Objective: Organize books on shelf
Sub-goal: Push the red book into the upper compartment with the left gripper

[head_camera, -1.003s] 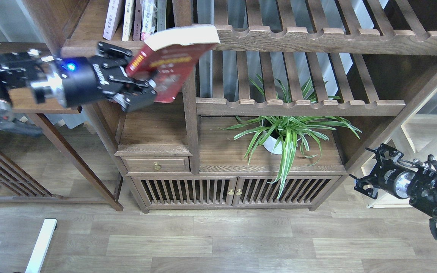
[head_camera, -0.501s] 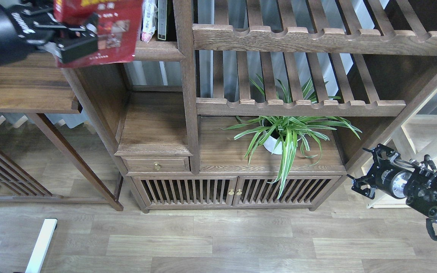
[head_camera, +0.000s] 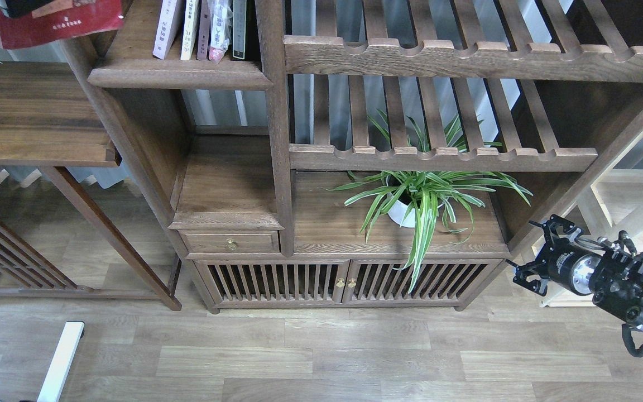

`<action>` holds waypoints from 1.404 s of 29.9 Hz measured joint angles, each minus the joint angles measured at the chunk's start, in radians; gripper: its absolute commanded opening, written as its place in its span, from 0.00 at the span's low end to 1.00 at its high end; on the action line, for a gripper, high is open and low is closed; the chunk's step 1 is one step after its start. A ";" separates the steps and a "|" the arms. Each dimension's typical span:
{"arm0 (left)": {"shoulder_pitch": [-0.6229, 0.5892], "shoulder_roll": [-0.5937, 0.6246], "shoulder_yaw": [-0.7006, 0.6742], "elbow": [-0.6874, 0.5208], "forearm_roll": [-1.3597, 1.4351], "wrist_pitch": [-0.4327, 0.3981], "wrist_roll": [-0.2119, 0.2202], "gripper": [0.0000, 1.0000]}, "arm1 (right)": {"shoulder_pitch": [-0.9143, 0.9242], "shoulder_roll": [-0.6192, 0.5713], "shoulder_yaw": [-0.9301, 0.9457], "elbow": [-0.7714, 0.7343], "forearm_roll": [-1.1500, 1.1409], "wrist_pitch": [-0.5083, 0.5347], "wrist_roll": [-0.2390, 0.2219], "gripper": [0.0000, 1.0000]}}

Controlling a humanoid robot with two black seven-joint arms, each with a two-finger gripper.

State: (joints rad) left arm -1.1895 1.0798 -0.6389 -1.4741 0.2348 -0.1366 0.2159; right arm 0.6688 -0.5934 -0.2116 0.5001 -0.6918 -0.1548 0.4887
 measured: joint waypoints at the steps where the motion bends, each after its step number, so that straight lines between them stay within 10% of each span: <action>1: -0.004 -0.012 0.005 0.000 0.016 0.034 0.000 0.00 | 0.000 0.000 0.000 0.000 0.000 0.000 0.000 0.96; 29: -0.049 -0.558 0.050 0.362 0.305 0.428 -0.053 0.00 | -0.011 -0.006 0.008 0.008 0.000 -0.009 0.000 0.96; 42: -0.054 -0.609 0.121 0.434 0.362 0.533 -0.086 0.00 | -0.023 -0.003 0.012 0.009 0.000 -0.011 0.000 0.96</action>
State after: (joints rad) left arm -1.2432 0.4712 -0.5177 -1.0406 0.5972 0.3960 0.1298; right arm 0.6453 -0.5963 -0.1991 0.5086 -0.6918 -0.1662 0.4887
